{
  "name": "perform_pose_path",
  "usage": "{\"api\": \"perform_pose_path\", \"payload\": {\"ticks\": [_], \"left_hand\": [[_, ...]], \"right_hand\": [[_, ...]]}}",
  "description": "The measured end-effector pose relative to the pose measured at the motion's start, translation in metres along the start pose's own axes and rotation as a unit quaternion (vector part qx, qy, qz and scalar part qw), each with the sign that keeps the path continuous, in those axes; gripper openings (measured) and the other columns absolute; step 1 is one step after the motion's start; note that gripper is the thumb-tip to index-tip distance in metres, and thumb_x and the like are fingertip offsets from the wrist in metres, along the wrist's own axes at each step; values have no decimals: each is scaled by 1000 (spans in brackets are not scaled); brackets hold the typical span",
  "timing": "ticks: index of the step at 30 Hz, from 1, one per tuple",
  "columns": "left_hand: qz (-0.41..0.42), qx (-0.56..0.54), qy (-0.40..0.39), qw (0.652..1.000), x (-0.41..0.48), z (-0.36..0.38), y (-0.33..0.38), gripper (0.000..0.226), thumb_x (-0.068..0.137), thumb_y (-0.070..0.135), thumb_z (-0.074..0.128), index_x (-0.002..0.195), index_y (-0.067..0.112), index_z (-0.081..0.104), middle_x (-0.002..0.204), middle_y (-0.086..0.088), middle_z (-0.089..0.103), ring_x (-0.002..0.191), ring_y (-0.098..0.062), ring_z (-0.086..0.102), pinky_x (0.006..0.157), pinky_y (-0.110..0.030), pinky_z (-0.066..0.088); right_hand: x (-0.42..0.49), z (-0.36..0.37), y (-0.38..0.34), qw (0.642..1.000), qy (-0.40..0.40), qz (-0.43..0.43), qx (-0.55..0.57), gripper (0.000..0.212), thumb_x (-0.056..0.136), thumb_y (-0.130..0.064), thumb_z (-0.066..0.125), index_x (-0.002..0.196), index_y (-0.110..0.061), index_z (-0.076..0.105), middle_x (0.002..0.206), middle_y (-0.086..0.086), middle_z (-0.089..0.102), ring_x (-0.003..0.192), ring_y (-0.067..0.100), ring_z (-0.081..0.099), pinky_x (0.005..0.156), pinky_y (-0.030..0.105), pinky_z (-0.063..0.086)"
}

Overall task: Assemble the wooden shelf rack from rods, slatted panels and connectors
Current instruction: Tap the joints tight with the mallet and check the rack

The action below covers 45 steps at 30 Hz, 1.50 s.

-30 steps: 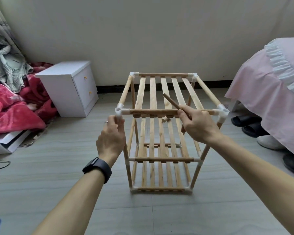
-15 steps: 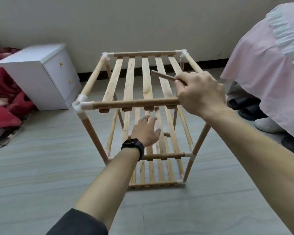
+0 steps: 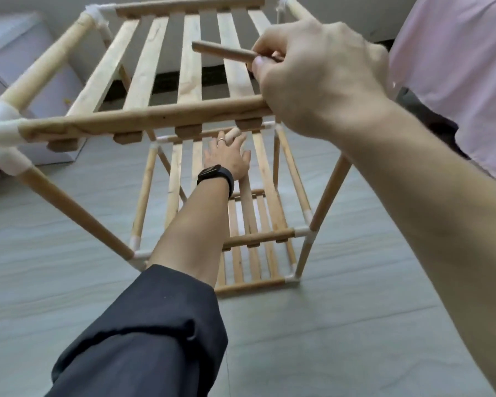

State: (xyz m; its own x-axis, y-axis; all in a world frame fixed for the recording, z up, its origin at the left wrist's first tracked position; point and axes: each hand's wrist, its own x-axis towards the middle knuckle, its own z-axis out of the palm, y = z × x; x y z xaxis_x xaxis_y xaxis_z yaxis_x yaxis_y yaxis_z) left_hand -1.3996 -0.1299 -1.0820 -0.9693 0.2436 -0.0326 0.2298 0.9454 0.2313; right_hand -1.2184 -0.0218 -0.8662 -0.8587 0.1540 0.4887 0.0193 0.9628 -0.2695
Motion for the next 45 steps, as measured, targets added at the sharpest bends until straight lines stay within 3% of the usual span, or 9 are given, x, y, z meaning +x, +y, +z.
{"api": "perform_pose_path", "payload": {"ticks": [4,12,17,22,25,28,32,39,45], "left_hand": [[-12,-27,43,999,4,-2,4,41,103,43,41,136,22,53,139,-15,47,133,-33,40,106,-45,39],[15,-58,80,995,-49,-24,18,21,105,31,42,121,35,56,113,-6,54,96,-25,55,76,-36,45],[41,-263,25,964,-133,-63,10,16,106,31,41,110,37,55,114,9,67,74,-20,67,57,-37,55],[45,-352,-35,934,-229,-109,-16,23,98,60,51,117,49,45,96,2,71,78,-2,65,57,-19,47],[16,-419,-128,899,-268,-142,-38,43,94,59,61,130,39,49,112,4,69,94,-8,71,68,-23,54],[-16,-569,-158,807,-294,-166,-55,26,99,27,63,124,29,62,114,-5,72,96,-15,73,72,-27,57],[-18,-663,-76,744,-316,-173,-59,33,96,12,66,128,21,63,110,-6,74,101,-22,72,86,-36,59],[72,-434,156,884,-337,-159,-46,41,86,22,80,125,27,66,105,8,70,90,-2,68,72,-18,57],[186,-306,268,894,-347,-166,-44,42,82,16,84,122,21,72,101,4,63,84,-11,64,78,-23,58]], "right_hand": [[-2,-2,-3,1000,-18,2,6,30,99,-42,38,109,-40,66,77,-11,49,87,23,47,71,37,25],[-4,-2,-5,999,-5,7,34,31,100,-40,37,110,-38,66,74,-13,49,84,21,51,70,37,28],[-24,-11,-7,987,121,-64,79,34,109,-34,41,130,-26,66,106,-6,70,95,21,61,83,39,44],[-89,-20,-26,939,276,-160,129,25,108,-21,51,124,-10,68,89,-1,64,74,13,54,70,29,44],[-143,-16,-29,953,108,-100,265,21,108,-23,46,116,-18,65,81,-13,58,65,2,52,58,15,40],[-169,-16,-22,956,-124,24,265,21,107,-29,45,106,-25,65,71,-7,64,65,12,63,54,35,50],[-182,-32,-23,946,-182,37,267,20,106,-31,48,104,-29,68,75,-5,70,71,19,69,63,38,58],[-208,-49,-45,948,-155,-17,277,18,104,-30,51,96,-43,60,66,-5,66,57,18,63,48,35,50],[-213,-55,-44,965,-156,-36,208,24,104,-30,52,119,-33,71,61,-6,64,51,15,59,45,30,47]]}}
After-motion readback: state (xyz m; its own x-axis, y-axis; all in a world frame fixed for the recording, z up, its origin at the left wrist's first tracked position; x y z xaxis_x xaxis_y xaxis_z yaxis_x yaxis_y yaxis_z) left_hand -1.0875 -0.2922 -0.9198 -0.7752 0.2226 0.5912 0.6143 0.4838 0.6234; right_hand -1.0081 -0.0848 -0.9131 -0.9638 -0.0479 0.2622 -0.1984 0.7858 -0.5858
